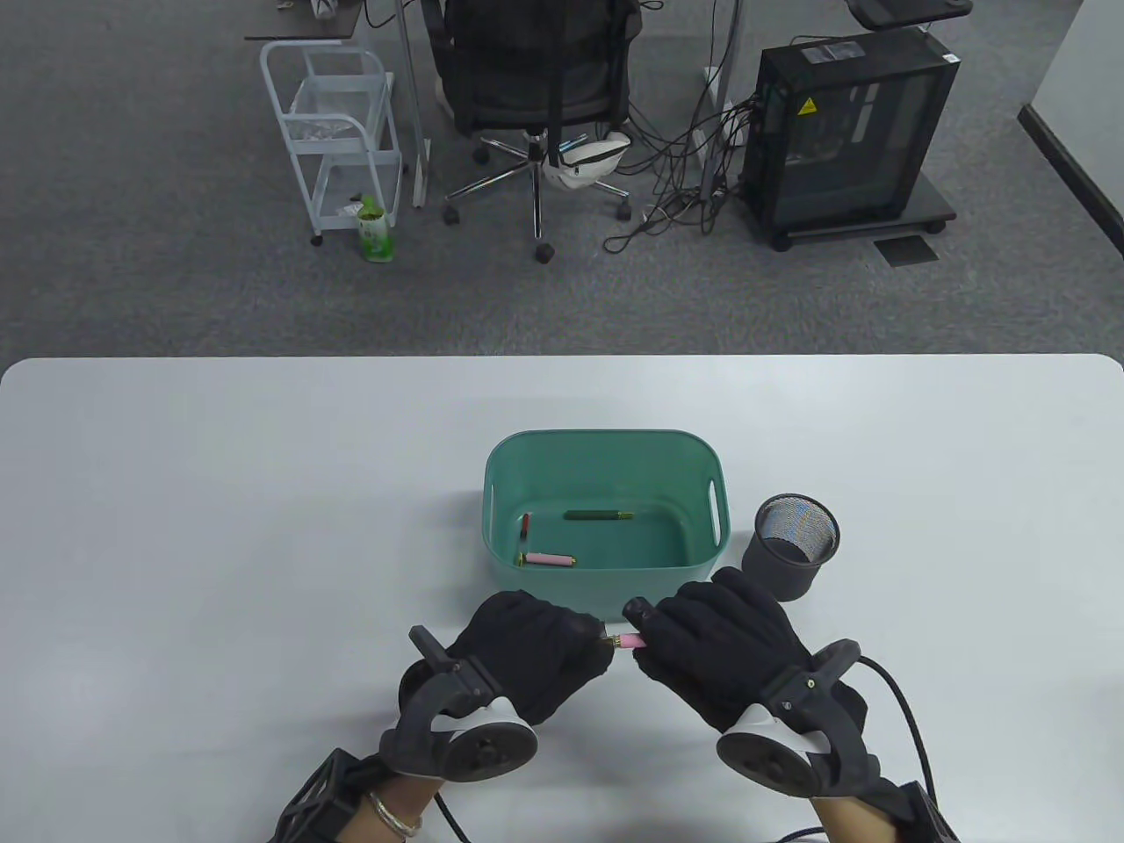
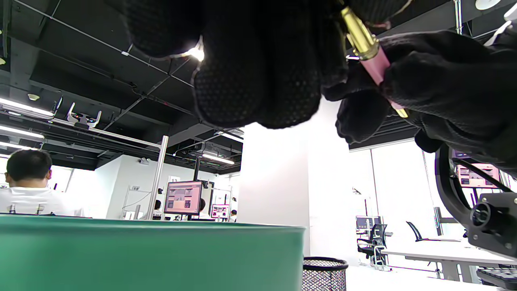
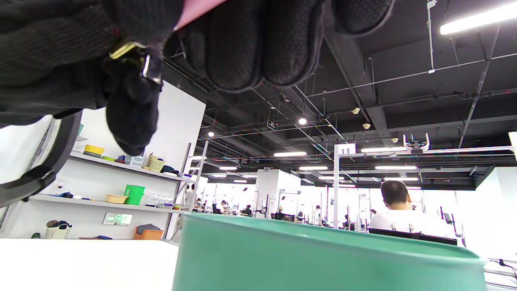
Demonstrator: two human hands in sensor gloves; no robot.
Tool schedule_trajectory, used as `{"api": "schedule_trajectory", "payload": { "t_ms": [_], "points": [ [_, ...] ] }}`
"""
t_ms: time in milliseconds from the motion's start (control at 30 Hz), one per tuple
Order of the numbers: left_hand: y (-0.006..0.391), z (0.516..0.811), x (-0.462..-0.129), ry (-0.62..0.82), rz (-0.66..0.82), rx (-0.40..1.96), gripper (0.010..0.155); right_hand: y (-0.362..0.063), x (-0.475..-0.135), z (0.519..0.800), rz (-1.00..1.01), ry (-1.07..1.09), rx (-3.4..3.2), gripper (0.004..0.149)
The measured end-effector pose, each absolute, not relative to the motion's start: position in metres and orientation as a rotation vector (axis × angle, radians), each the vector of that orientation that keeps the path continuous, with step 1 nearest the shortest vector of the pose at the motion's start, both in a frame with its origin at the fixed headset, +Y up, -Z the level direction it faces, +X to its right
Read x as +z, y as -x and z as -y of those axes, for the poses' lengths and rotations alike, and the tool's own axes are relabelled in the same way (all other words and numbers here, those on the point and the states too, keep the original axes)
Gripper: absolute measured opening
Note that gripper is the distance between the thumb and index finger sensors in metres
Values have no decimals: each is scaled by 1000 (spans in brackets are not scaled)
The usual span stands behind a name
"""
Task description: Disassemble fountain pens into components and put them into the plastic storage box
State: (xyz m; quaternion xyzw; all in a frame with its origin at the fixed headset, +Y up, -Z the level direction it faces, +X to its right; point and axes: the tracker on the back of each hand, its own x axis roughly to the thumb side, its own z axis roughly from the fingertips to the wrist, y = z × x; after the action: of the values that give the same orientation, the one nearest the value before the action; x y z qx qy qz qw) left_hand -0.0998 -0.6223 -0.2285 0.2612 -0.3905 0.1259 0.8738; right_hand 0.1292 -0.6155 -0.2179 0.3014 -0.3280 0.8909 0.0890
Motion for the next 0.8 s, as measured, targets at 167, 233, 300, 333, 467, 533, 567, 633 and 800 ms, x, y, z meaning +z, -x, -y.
{"api": "schedule_trajectory", "payload": {
  "t_ms": [167,233,300,333,467,533,567,633,800],
  "points": [
    [101,623,-229,-546,817,269,56,-129,-218,615,980,-893,2653,45],
    [101,623,-229,-543,818,270,59,-130,-218,615,981,-891,2653,46],
    [101,623,-229,-541,815,264,60,-130,-218,615,982,-889,2653,45],
    [101,623,-229,-539,814,259,61,-130,-218,615,982,-888,2653,45],
    [100,623,-227,-557,803,236,57,-130,-218,615,984,-885,2655,46],
    [100,623,-227,-562,804,236,54,-130,-218,615,983,-884,2657,45],
    [100,622,-227,-557,806,236,53,-130,-218,615,983,-884,2657,45],
    [100,623,-227,-542,807,236,50,-130,-218,615,981,-886,2656,45],
    [100,623,-227,-547,806,237,46,-130,-218,615,978,-892,2657,46]
  ]
}}
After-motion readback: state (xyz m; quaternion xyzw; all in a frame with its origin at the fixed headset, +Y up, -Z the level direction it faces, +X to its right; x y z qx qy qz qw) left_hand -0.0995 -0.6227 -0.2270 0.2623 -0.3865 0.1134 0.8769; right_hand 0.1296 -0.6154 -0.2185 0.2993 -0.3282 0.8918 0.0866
